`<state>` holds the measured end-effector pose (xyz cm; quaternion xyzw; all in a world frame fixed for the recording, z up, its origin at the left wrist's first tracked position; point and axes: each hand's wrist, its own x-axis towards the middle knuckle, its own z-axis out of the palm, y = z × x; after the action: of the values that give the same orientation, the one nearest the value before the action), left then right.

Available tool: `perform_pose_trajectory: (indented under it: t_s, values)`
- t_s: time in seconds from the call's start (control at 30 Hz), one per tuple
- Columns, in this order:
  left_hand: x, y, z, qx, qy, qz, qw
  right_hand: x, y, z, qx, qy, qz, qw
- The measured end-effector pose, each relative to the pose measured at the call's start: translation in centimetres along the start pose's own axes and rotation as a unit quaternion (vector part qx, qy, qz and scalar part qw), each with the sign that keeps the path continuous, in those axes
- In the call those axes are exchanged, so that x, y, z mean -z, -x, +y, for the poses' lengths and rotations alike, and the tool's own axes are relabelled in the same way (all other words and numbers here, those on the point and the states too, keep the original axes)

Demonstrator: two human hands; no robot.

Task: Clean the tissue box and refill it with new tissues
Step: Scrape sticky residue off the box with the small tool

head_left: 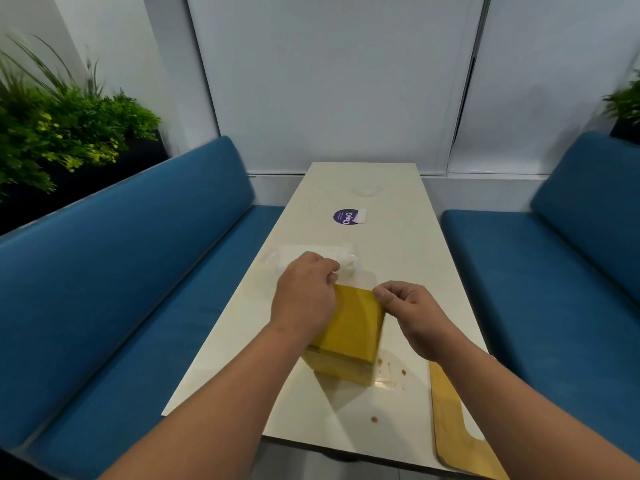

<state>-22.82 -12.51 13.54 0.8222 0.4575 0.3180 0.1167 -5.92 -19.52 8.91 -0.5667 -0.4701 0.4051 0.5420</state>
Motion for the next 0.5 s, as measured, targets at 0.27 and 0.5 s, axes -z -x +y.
perform_pose_trajectory:
  t_s: [0.27,0.5]
  values:
    - [-1.0,1.7,1.7,-0.054,0.043,0.023,0.997,-0.4,0.2,-0.2,0.000,0.004,0.019,1.000]
    - [-0.7,4.4,0.5,-0.137,0.053,0.052,0.988,-0.9,0.1,0.0,0.003,-0.011,0.016,1.000]
